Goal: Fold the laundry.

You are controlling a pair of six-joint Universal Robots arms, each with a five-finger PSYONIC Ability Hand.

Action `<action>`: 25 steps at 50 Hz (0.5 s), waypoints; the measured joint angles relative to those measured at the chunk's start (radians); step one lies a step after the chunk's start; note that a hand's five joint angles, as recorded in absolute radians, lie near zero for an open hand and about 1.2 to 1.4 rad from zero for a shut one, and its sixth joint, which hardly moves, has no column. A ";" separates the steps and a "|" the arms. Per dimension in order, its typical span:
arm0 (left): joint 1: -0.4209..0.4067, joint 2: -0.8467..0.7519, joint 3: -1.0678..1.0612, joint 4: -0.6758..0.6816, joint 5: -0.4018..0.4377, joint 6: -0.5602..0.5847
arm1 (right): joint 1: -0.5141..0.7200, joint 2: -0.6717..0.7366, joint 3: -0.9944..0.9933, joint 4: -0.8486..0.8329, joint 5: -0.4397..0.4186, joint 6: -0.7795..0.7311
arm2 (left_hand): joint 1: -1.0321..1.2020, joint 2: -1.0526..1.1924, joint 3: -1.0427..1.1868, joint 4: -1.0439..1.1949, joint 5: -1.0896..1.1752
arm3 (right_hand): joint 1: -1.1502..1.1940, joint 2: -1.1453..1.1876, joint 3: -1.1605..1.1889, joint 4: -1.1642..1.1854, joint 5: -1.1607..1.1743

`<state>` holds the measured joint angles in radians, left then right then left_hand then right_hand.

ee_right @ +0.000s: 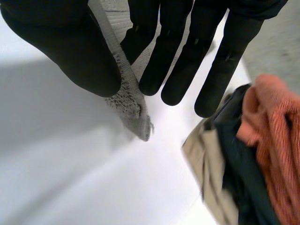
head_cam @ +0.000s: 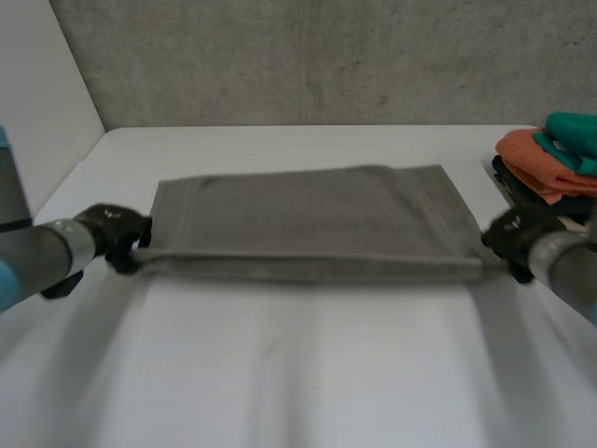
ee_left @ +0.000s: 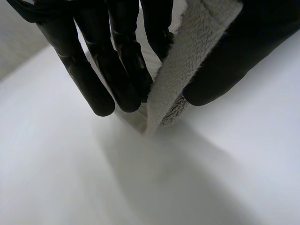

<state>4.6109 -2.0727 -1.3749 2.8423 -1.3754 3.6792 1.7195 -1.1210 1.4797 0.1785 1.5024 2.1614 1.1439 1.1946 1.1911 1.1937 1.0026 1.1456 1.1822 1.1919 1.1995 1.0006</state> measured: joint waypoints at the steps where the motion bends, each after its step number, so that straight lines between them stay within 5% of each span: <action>1: 0.005 0.032 -0.031 -0.036 0.007 0.005 | -0.014 -0.044 0.043 0.034 -0.009 -0.033 | 0.000 -0.002 0.000 -0.003 0.000 | 0.000 0.000 0.000 0.000 0.000; 5: 0.020 0.141 -0.140 -0.198 0.038 0.043 | -0.087 -0.194 0.208 0.167 -0.072 -0.194 | 0.000 -0.021 -0.016 -0.023 -0.004 | 0.000 0.000 0.000 0.000 0.000; 12: 0.030 0.191 -0.191 -0.340 0.053 0.178 | -0.147 -0.234 0.278 0.228 -0.146 -0.332 | -0.004 -0.059 -0.056 -0.060 -0.036 | 0.000 0.000 0.000 0.000 0.000; 25: -0.038 0.027 0.090 -0.215 -0.071 0.097 | -0.035 0.053 -0.129 -0.005 -0.064 -0.060 | -0.004 -0.064 -0.061 -0.065 -0.037 | 0.000 0.000 0.000 0.000 0.000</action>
<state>4.5728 -2.0455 -1.2845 2.6273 -1.4465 3.7764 1.6848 -1.0685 1.3506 0.1738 1.4384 2.1009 1.1404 1.1304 1.1301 1.1291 0.9656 1.1456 1.1823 1.1919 1.1994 1.0005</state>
